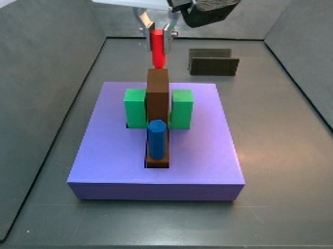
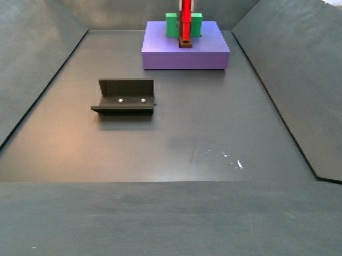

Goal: Pick up the red object. Move up. Move to above the board. Insert the red object.
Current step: Insert the red object.

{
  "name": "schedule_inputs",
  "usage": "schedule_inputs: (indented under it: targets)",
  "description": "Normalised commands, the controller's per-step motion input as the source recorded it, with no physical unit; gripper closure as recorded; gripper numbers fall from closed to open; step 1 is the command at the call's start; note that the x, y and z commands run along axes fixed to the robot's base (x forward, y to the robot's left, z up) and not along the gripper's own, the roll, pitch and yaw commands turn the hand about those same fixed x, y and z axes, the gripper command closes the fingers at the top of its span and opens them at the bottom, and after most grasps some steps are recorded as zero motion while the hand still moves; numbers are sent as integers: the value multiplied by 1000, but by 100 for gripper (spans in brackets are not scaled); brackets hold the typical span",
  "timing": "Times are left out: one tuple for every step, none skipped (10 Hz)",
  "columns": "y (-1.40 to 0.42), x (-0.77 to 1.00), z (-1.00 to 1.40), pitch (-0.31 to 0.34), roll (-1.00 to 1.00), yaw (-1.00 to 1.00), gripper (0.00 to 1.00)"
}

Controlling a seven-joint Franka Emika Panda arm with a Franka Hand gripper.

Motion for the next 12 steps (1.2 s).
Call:
schedule_inputs:
  targets:
    - [0,0,-129,-16,-3,0,100]
    - [0,-34,-129,-9,-59,0,100]
    - [9,-69,-80,0,-66,-9,100]
    - [0,-60,-60,0,-54,-23,100]
    - [0,0,-126,-13,-19,-49,100]
    - [0,0,-291,-84,-40,-69,100]
    - [-3,0,-289,-79,-37,-89,100]
    - [0,0,-329,-100,-13,-91,100]
    - [0,0,-369,-99,0,-80,100]
    - [29,123,-351,-74,0,-46,100]
    - [149,29,-240,-47,63,-26,100]
    - [140,0,-186,-7,120,-29,100]
